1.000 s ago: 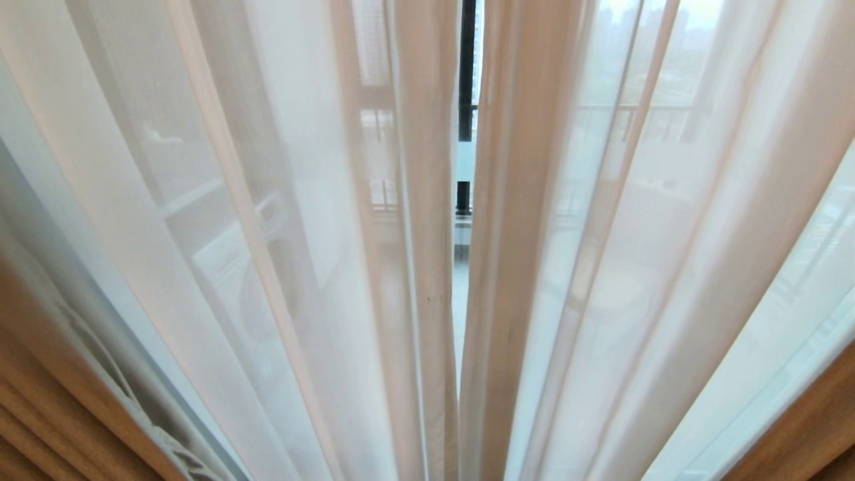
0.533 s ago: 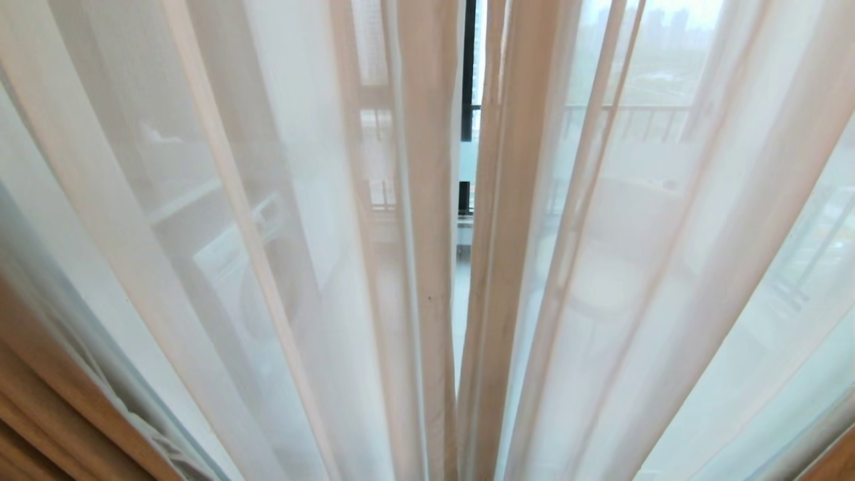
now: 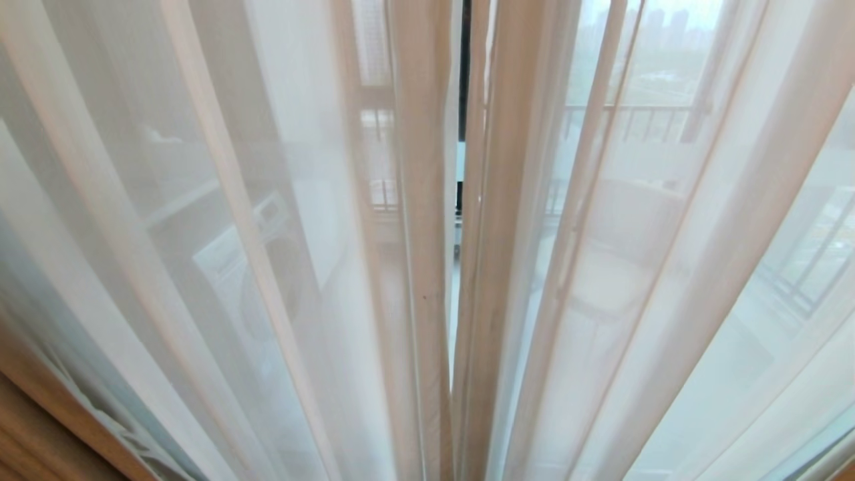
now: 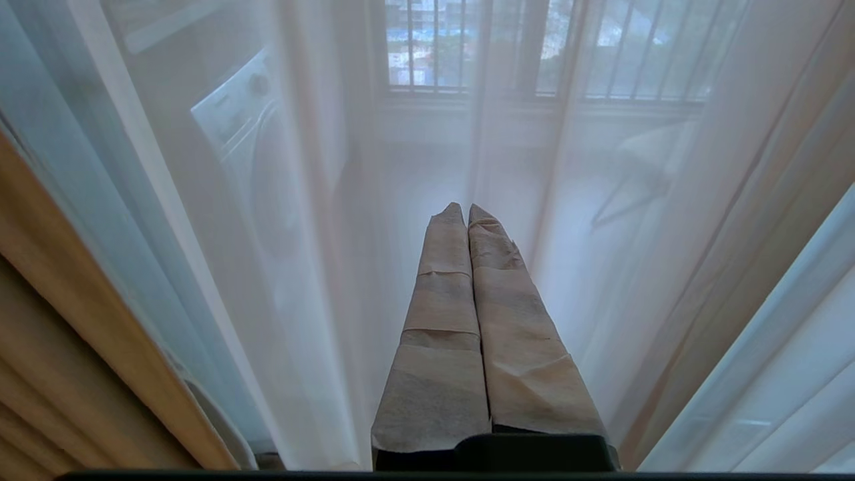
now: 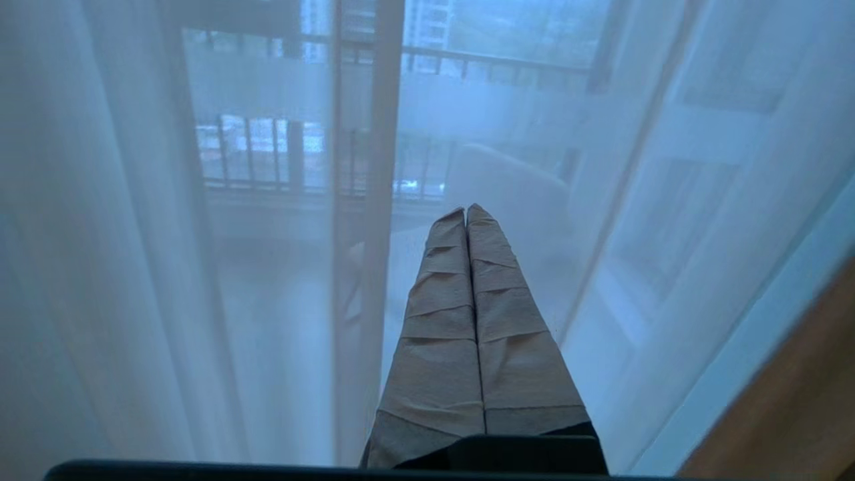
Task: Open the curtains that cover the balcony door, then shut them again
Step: Pull the outer curtains open on both sides
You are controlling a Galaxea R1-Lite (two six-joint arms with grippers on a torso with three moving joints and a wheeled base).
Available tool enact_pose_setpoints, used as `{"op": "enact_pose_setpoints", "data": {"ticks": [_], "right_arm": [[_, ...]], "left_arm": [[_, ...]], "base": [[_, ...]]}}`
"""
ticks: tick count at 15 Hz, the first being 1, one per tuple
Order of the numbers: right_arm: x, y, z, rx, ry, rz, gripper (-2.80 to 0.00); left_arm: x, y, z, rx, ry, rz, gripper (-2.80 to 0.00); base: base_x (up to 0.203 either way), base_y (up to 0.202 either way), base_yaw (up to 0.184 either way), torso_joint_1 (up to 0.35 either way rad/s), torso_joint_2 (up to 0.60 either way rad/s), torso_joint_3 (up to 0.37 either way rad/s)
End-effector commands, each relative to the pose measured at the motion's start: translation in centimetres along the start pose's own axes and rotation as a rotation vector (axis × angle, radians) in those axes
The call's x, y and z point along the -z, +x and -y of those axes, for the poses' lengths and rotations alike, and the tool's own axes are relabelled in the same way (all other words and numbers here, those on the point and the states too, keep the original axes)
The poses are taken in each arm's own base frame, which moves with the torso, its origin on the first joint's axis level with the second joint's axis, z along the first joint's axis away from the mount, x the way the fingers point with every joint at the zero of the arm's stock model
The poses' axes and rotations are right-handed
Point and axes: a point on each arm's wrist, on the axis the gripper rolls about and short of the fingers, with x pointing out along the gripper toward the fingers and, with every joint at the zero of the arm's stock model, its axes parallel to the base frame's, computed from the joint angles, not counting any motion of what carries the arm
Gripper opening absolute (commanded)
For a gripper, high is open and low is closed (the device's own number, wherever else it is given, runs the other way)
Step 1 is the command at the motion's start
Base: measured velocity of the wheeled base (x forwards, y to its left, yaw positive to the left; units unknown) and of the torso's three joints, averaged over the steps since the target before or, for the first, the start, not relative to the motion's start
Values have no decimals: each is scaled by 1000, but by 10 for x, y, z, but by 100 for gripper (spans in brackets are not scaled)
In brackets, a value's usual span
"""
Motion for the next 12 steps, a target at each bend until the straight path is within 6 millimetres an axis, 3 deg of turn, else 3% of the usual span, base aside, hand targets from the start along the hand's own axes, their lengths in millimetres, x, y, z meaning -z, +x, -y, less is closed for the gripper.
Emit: {"op": "enact_pose_setpoints", "data": {"ticks": [1, 7, 12], "right_arm": [[14, -5, -6, -72, 14, -21, -280], [58, -30, -19, -225, 42, -85, -280], [96, -51, -21, -213, 49, -141, -280]], "left_arm": [[0, 0, 0, 0, 0, 0, -280], [0, 0, 0, 0, -2, 0, -280], [0, 0, 0, 0, 0, 0, -280]], "base": [[0, 0, 0, 0, 0, 0], [0, 0, 0, 0, 0, 0], [0, 0, 0, 0, 0, 0]]}}
